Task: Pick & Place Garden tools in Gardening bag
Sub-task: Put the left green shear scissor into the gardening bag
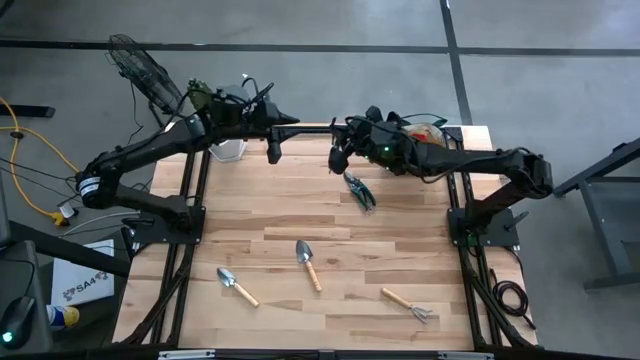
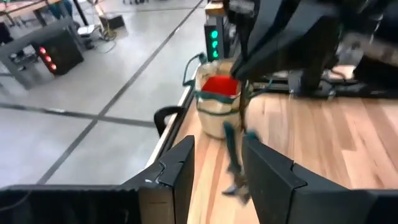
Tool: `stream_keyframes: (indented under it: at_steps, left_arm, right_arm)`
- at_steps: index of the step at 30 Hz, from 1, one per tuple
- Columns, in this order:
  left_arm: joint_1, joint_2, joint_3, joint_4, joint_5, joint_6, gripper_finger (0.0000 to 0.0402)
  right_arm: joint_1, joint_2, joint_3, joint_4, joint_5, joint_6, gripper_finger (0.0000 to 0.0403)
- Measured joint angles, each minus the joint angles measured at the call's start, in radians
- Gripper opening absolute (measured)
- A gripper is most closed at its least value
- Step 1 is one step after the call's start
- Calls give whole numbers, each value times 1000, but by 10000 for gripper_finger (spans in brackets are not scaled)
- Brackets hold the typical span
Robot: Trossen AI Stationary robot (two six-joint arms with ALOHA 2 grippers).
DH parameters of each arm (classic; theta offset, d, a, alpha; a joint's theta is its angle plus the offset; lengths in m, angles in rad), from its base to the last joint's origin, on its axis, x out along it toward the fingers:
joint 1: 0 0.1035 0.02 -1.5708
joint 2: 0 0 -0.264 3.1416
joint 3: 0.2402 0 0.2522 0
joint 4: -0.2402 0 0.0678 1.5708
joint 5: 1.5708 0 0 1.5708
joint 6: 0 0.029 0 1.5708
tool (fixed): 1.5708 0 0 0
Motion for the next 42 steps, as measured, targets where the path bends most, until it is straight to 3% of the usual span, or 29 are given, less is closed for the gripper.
stream_keyframes:
  at_steps: [35, 42]
  left_arm:
    - [0, 2, -1, -133, 13, -2, 129]
    - [0, 3, -1, -135, 14, -4, 129]
  right_arm:
    - [-126, -437, 0, -473, 13, -21, 3]
    - [-127, -515, 0, -560, 73, -16, 3]
